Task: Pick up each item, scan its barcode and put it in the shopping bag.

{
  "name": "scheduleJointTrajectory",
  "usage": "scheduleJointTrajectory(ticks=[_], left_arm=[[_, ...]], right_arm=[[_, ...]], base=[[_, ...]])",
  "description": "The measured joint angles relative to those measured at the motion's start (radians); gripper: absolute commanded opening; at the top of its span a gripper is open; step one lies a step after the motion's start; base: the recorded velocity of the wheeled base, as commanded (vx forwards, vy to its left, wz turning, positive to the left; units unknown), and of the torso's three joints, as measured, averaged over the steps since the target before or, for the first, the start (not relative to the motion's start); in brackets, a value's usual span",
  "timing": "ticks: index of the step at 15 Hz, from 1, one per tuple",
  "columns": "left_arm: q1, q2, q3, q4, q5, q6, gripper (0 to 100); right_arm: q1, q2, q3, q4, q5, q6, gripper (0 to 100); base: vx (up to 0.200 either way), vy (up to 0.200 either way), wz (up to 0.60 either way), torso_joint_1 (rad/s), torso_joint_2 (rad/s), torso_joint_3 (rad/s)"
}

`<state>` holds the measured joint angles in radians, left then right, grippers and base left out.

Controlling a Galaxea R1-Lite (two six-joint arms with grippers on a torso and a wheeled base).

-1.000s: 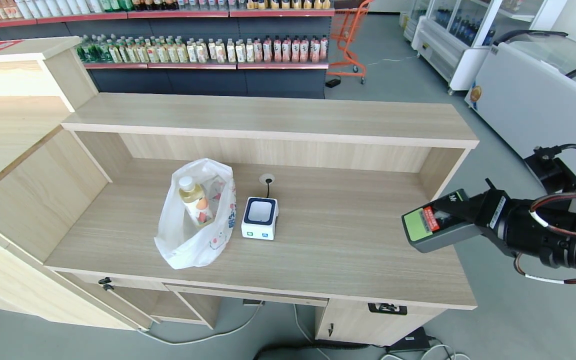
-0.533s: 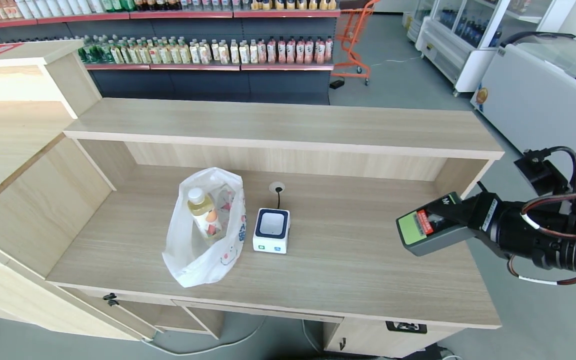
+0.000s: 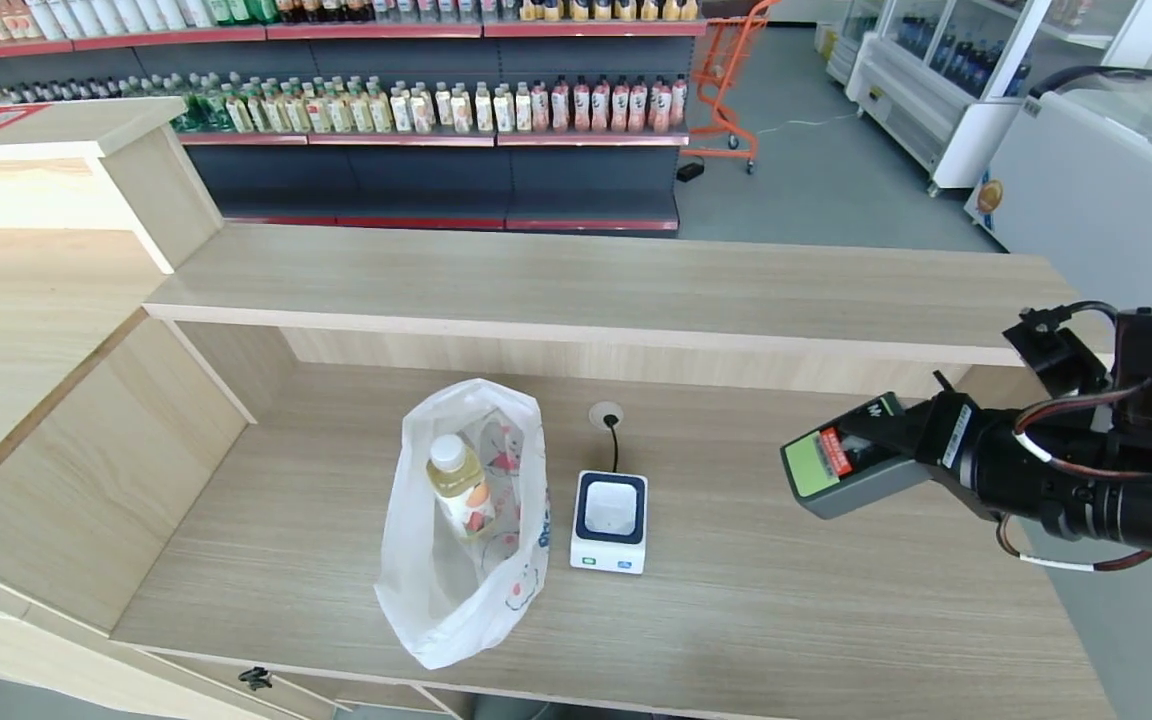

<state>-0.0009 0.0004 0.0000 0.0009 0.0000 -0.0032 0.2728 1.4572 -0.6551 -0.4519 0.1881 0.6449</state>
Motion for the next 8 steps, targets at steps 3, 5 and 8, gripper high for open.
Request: scheduleJointTrajectory(ticks=[3,5,8], left_arm=[[0.0,0.0,0.0,0.0,0.0,-0.001,100],[0.001,0.0,0.0,-0.001,0.0,0.0,100],[-0.001,0.0,0.0,0.0,0.0,-0.001,100]], right_arm=[[-0.001,0.002,0.001,-0.002,-0.001,0.0,0],[-0.004,0.006,0.004,0.003,-0.004,-0.001,0],[-0.003,0.049,-0.004,-0.001,-0.012,-0.035,0]], base=[[0.0,0.2,0.0,-0.002,0.01,0.005],[0.0,0.2,0.0,0.0,0.0,0.005],[0.0,0.0,0.0,0.0,0.0,0.0]])
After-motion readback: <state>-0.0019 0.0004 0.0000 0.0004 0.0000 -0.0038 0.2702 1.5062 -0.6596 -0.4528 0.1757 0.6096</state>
